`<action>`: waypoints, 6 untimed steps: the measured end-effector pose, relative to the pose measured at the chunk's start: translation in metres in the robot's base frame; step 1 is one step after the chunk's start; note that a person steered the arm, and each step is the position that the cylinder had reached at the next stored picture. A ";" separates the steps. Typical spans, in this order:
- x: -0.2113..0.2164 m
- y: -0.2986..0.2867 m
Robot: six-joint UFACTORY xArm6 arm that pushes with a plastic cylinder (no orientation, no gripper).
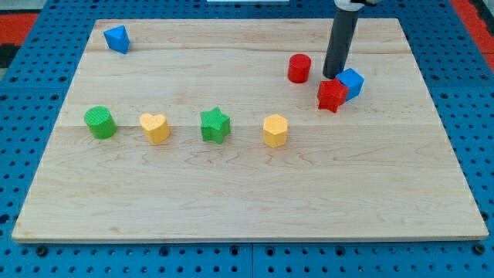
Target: Slide the red circle left and up
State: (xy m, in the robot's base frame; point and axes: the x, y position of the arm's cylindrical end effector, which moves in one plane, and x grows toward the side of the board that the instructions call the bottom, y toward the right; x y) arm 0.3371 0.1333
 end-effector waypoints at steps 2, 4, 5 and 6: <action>-0.029 -0.044; 0.004 -0.041; -0.008 -0.114; -0.032 -0.178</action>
